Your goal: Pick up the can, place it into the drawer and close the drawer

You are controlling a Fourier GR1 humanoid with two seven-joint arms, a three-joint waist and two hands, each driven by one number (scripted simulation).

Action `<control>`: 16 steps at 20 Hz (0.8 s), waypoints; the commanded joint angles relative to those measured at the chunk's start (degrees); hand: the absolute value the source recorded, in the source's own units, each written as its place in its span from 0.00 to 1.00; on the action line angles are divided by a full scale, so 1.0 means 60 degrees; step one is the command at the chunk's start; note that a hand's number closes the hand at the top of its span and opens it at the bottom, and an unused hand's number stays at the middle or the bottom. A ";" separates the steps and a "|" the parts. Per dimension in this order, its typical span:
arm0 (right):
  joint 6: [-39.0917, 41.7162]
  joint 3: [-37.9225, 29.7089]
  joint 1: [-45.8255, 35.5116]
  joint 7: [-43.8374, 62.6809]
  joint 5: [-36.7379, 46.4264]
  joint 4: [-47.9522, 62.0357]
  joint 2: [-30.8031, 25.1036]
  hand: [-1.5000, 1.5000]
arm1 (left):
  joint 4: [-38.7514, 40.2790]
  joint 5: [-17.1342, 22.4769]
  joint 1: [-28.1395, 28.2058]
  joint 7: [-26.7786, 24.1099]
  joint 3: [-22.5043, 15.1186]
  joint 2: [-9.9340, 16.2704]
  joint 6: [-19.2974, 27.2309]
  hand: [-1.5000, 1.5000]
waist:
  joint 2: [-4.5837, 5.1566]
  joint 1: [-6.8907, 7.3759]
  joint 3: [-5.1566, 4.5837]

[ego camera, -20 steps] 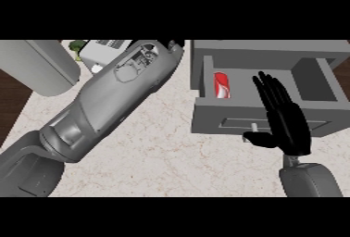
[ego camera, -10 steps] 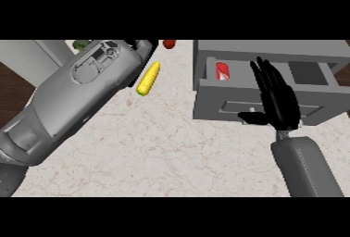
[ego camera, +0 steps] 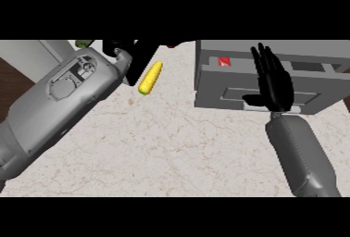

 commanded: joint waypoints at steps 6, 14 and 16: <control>-0.0753 -0.0770 -0.2099 0.0206 -0.0002 0.2851 0.0004 0.00 | -0.1306 -0.0251 0.0735 0.0556 -0.0029 0.0602 -0.0101 0.00 | 0.0251 0.0166 0.0190; -0.1071 -0.1099 -0.3892 0.0591 0.0293 0.4432 -0.0351 0.00 | -0.2372 -0.0344 0.1932 0.0409 0.0148 0.1161 -0.0286 0.00 | 0.0321 0.0362 0.0185; -0.1370 -0.1110 -0.4283 0.0737 0.0396 0.4890 -0.0090 0.00 | -0.2369 -0.0468 0.2139 0.0185 0.0214 0.1007 -0.0209 0.00 | 0.0351 0.0236 0.0183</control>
